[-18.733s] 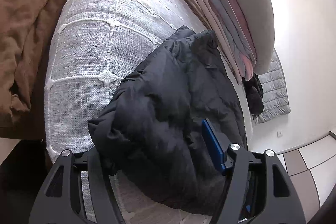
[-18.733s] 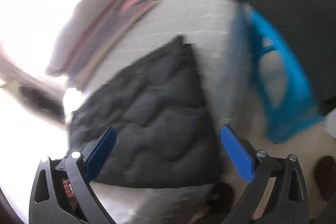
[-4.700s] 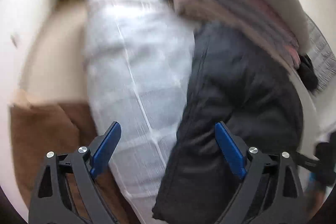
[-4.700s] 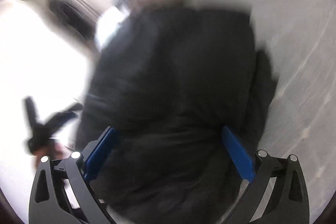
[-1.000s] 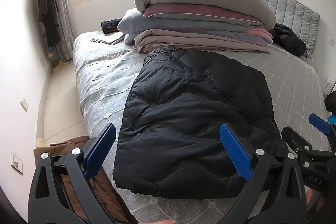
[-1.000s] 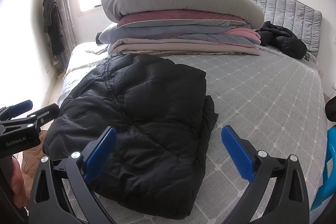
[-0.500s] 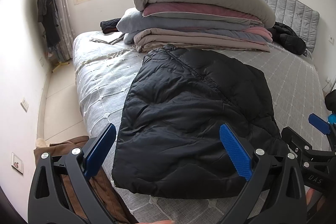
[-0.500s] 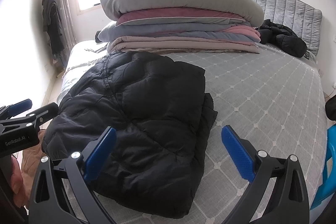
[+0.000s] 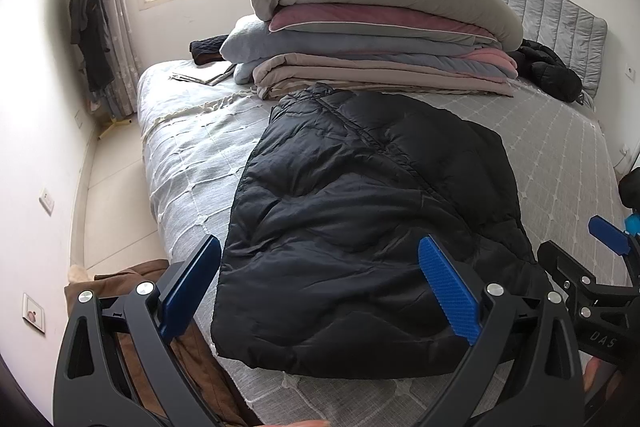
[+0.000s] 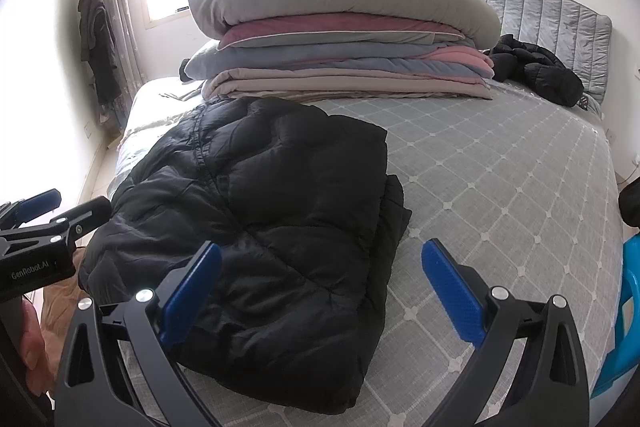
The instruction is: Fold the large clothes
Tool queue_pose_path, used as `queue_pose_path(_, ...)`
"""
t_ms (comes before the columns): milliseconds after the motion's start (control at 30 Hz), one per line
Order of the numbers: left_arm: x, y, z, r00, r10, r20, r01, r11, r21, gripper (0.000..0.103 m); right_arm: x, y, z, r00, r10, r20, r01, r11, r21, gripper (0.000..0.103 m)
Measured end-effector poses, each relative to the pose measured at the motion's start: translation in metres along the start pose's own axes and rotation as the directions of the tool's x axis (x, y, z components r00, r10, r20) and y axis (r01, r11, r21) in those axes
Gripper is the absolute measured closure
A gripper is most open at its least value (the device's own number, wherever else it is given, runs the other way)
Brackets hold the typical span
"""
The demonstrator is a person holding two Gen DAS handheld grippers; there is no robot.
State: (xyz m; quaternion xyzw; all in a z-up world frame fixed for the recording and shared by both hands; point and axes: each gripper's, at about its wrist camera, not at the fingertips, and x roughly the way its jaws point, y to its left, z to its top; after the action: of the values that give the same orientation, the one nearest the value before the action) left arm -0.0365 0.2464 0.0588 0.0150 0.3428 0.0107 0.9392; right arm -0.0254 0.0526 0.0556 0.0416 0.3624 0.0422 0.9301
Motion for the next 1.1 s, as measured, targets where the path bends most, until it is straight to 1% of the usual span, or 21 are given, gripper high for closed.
queue_pose_path(167,0.000,0.002,0.001,1.000,0.007,0.003,-0.007,1.000,-0.005,0.008,-0.001,-0.001,-0.001,1.000,0.002,-0.004,-0.002,1.000,0.001,0.006)
queue_pose_path(333,0.002,0.005,0.004,1.000,-0.013,-0.001,0.013,0.999,-0.031,0.008,-0.001,-0.004,-0.001,1.000,0.005,-0.008,-0.005,1.000,0.005,0.006)
queue_pose_path(567,0.004,0.001,0.006,1.000,-0.005,-0.007,0.005,1.000,-0.011,0.008,-0.003,-0.010,0.000,1.000,0.004,-0.006,-0.004,1.000,0.014,0.006)
queue_pose_path(600,0.007,0.002,0.006,0.999,-0.014,-0.029,0.014,1.000,-0.019,0.008,-0.003,-0.010,0.000,1.000,0.004,-0.007,-0.003,1.000,0.014,0.006)
queue_pose_path(667,0.011,0.006,0.005,0.996,-0.077,-0.053,0.074,0.996,-0.050,0.008,-0.003,-0.011,-0.001,1.000,0.003,-0.008,-0.003,1.000,0.016,0.006)
queue_pose_path(700,0.011,0.007,0.005,0.992,-0.116,-0.047,0.113,0.991,-0.066,0.008,-0.004,-0.011,-0.001,1.000,0.004,-0.009,-0.004,1.000,0.016,0.006)
queue_pose_path(733,0.010,0.007,0.004,0.990,-0.135,-0.041,0.132,0.989,-0.070,0.008,-0.004,-0.012,-0.001,1.000,0.004,-0.010,-0.004,1.000,0.017,0.006)
queue_pose_path(800,0.008,0.004,0.004,0.989,-0.146,-0.033,0.144,0.988,-0.056,0.008,-0.005,-0.012,-0.002,1.000,0.004,-0.010,-0.004,1.000,0.018,0.006)
queue_pose_path(867,0.004,-0.003,0.003,0.995,-0.096,-0.015,0.096,0.995,-0.012,0.008,-0.006,-0.014,-0.002,1.000,0.003,-0.010,-0.003,1.000,0.019,0.006)
queue_pose_path(933,0.005,-0.006,0.003,0.998,-0.062,-0.013,0.062,0.998,0.000,0.008,-0.007,-0.015,-0.002,1.000,0.001,-0.008,0.000,1.000,0.021,0.006)
queue_pose_path(1000,0.008,-0.008,0.004,0.999,-0.036,-0.026,0.036,0.999,0.015,0.008,-0.009,-0.017,-0.002,1.000,-0.002,-0.006,0.002,1.000,0.026,0.006)
queue_pose_path(1100,0.009,-0.010,0.005,1.000,-0.010,-0.020,0.011,0.999,0.036,0.008,-0.011,-0.020,-0.002,1.000,-0.003,-0.005,0.003,1.000,0.029,0.006)
